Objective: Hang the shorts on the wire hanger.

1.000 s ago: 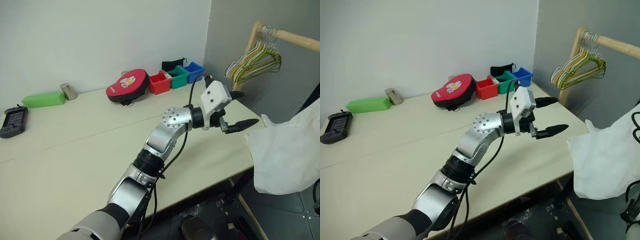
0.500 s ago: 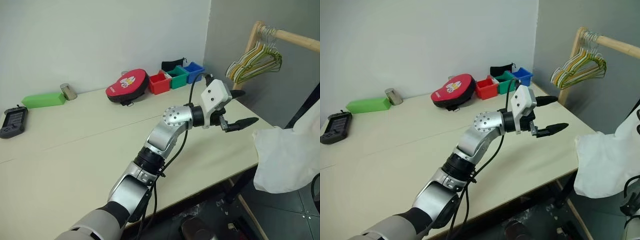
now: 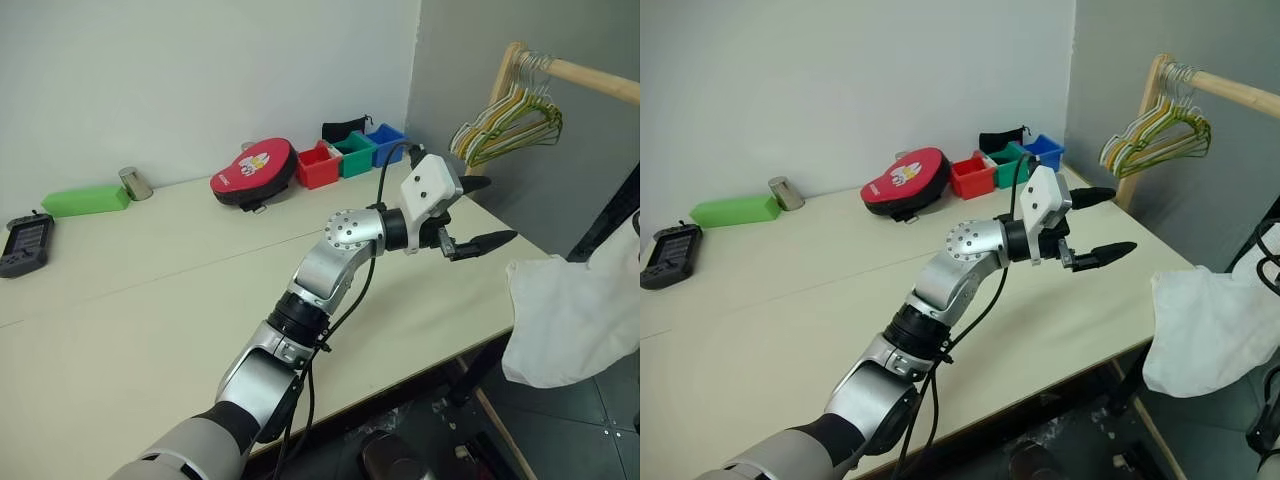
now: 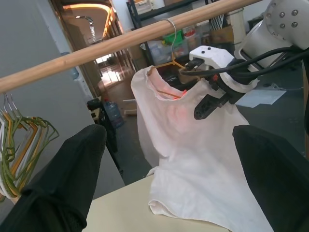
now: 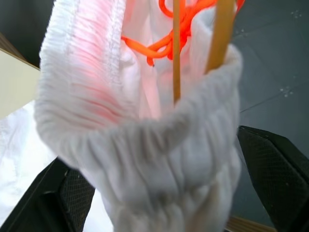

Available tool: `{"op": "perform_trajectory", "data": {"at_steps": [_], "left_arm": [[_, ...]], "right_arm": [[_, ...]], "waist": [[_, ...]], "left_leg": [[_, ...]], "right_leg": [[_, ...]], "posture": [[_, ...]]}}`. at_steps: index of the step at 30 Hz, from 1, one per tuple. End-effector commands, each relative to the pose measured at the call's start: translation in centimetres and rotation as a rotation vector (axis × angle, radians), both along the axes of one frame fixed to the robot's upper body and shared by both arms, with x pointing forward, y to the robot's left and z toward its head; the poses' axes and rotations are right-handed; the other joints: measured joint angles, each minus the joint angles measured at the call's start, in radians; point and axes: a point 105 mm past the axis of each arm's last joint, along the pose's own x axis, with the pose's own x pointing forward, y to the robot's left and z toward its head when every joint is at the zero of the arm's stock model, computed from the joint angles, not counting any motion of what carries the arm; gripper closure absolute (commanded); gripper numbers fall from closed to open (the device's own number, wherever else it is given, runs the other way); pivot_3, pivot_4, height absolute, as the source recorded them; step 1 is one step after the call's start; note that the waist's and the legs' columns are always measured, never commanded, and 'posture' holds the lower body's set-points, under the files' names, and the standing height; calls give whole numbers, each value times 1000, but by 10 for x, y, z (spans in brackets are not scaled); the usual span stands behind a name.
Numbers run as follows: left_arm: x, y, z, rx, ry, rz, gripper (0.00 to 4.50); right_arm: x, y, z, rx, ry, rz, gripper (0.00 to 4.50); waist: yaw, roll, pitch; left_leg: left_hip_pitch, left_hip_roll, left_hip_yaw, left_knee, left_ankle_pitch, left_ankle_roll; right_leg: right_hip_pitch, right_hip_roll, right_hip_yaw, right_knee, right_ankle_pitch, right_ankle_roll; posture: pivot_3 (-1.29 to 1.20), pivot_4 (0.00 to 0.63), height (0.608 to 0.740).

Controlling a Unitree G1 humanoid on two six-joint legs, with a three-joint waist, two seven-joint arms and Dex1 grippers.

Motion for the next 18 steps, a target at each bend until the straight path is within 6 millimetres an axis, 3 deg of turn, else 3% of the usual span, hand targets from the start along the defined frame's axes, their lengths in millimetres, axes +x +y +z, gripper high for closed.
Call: {"op": "perform_trajectory", "data": {"at_steps": [1, 7, 17, 18], "left_arm": [[-6, -2, 11, -34, -12, -27, 0], [-6, -2, 11, -26, -9, -38, 0], [-4, 3, 7, -21, 6, -24, 0], [-1, 7, 5, -20, 14, -5, 0]], "right_arm": [[-6, 3, 23, -42, -88, -1, 9], [-8, 18, 63, -215, -200, 15, 9], [-11, 46, 88, -435, -265, 4, 9], [-6, 58, 95, -484, -281, 40, 9]], "waist": [[-7, 0, 0], [-25, 0, 1], [-49, -1, 2], [-50, 0, 2]], "left_leg": [[0, 0, 0, 0, 0, 0], [0, 0, 0, 0, -1, -1], [0, 1, -2, -3, -2, -1], [0, 1, -2, -3, -2, -1]], "right_leg": [[0, 0, 0, 0, 0, 0], [0, 0, 0, -1, -1, 0], [-1, 1, 1, -1, -2, 0], [-1, 1, 1, -1, -2, 0]], "posture": [[-472, 27, 740], [-485, 38, 740], [-489, 45, 740], [-484, 47, 740]]}}
